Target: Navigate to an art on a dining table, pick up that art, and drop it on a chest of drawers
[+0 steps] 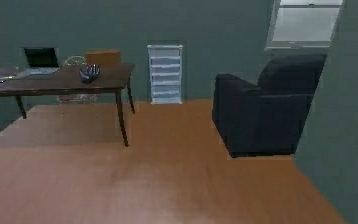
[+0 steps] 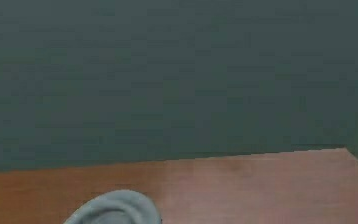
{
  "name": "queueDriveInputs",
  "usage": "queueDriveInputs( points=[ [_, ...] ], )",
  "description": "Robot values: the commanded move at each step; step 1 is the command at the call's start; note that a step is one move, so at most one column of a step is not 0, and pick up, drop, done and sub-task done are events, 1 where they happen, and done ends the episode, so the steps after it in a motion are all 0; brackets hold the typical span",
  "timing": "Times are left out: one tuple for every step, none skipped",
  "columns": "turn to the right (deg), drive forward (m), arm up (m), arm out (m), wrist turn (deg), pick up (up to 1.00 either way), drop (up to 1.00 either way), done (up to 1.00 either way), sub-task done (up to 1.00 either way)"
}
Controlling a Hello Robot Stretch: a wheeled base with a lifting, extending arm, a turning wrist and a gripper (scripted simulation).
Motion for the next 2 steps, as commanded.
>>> queueDriveInputs(
  points=[
    [-3.0, 0.0, 0.0, 0.0, 0.0, 0.0, 0.0, 0.0, 0.0],
    [0.0, 1.0, 0.0, 0.0, 0.0, 0.0, 0.0, 0.0, 0.0]
  ],
)
